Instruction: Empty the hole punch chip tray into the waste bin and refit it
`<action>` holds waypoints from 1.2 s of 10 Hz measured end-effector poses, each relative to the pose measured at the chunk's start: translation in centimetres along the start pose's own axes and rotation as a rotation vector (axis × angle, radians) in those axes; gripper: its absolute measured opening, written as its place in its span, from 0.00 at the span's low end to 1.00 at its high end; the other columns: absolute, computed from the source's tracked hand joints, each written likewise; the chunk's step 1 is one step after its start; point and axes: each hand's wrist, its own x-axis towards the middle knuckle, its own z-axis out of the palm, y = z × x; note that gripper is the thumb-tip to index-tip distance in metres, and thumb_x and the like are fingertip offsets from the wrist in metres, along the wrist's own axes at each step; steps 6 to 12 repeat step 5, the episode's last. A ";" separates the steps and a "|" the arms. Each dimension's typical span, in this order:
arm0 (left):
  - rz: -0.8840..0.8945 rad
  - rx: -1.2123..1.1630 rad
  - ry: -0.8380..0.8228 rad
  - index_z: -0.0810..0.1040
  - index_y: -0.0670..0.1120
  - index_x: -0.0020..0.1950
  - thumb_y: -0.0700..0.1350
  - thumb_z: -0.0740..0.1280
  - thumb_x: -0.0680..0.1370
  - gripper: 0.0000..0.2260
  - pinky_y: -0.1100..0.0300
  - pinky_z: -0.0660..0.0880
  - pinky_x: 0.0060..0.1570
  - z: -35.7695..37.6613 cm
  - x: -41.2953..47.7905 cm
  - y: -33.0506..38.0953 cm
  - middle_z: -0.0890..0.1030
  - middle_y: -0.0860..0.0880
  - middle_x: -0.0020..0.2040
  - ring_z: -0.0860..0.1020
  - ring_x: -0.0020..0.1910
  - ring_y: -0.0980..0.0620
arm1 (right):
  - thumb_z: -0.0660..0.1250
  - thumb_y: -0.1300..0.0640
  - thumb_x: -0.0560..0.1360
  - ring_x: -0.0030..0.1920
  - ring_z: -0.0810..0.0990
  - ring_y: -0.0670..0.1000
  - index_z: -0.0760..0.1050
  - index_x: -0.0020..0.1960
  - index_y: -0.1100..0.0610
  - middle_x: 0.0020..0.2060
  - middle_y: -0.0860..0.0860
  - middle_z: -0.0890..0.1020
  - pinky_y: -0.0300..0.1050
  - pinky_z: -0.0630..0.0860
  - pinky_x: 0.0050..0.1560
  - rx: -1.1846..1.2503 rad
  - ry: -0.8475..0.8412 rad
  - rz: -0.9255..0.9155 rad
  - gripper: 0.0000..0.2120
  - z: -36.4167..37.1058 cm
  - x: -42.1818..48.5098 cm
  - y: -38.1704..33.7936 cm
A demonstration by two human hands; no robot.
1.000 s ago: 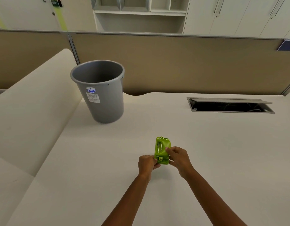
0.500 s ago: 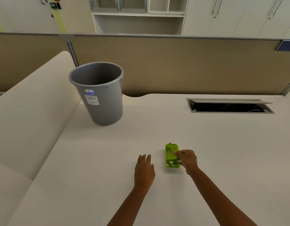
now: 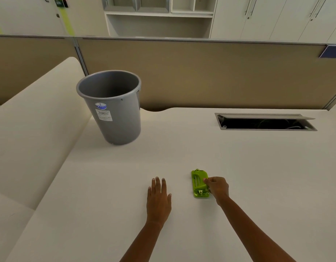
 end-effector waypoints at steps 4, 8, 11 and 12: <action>-0.017 0.098 0.112 0.82 0.41 0.54 0.54 0.32 0.80 0.39 0.47 0.80 0.47 -1.0 -0.8 -1.6 0.83 0.40 0.55 0.82 0.54 0.43 | 0.34 0.40 0.72 0.74 0.59 0.60 0.63 0.70 0.63 0.71 0.62 0.65 0.52 0.61 0.73 -0.545 0.072 -0.497 0.40 2.9 -3.9 1.1; -0.007 0.108 0.150 0.81 0.41 0.56 0.55 0.32 0.80 0.39 0.45 0.79 0.49 -0.6 -0.6 -2.1 0.82 0.41 0.57 0.81 0.55 0.43 | 0.33 0.46 0.77 0.65 0.73 0.63 0.73 0.63 0.66 0.63 0.64 0.76 0.56 0.73 0.61 -0.649 -0.006 -0.577 0.38 4.5 -4.9 0.9; -0.007 0.108 0.150 0.81 0.41 0.56 0.55 0.32 0.80 0.39 0.45 0.79 0.49 -0.6 -0.6 -2.1 0.82 0.41 0.57 0.81 0.55 0.43 | 0.33 0.46 0.77 0.65 0.73 0.63 0.73 0.63 0.66 0.63 0.64 0.76 0.56 0.73 0.61 -0.649 -0.006 -0.577 0.38 4.5 -4.9 0.9; -0.007 0.108 0.150 0.81 0.41 0.56 0.55 0.32 0.80 0.39 0.45 0.79 0.49 -0.6 -0.6 -2.1 0.82 0.41 0.57 0.81 0.55 0.43 | 0.33 0.46 0.77 0.65 0.73 0.63 0.73 0.63 0.66 0.63 0.64 0.76 0.56 0.73 0.61 -0.649 -0.006 -0.577 0.38 4.5 -4.9 0.9</action>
